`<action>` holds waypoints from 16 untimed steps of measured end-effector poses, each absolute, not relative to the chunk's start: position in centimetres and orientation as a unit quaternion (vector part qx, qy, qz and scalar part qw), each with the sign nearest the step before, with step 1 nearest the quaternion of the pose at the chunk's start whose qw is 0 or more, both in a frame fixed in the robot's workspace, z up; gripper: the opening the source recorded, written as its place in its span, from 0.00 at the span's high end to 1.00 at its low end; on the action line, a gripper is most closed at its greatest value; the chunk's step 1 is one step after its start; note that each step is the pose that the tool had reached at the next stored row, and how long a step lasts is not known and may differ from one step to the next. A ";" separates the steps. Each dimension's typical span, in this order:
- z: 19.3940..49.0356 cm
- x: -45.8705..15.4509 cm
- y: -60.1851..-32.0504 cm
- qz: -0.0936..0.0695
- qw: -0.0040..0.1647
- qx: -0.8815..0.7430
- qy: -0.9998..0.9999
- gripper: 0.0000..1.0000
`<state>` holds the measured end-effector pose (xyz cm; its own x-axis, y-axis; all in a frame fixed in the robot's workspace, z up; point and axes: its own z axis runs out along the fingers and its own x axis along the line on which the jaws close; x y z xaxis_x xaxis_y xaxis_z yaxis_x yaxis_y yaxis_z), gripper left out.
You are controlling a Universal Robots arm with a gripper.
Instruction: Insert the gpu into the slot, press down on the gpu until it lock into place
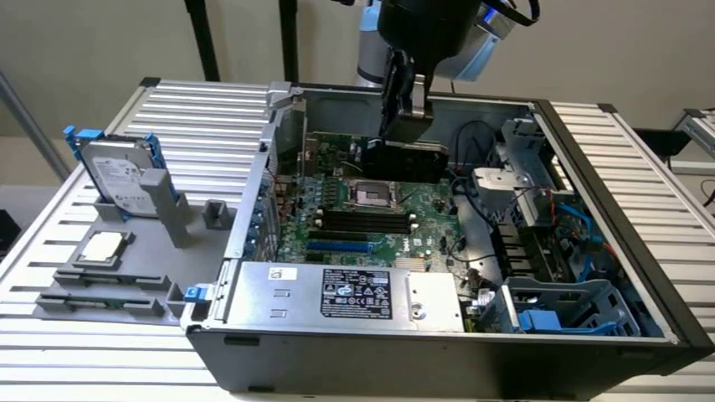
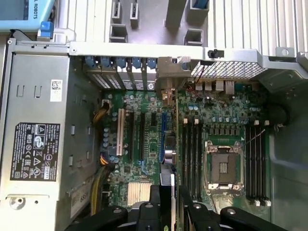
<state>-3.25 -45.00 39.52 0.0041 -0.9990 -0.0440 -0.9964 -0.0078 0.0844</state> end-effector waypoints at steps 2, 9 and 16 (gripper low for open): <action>39.5 -3.3 -44.8 -0.046 0.009 0.709 -0.703 0.74; 38.9 -3.8 -43.9 -0.043 0.002 0.710 -0.703 0.74; 38.2 -3.8 -43.9 -0.043 0.002 0.710 -0.703 0.74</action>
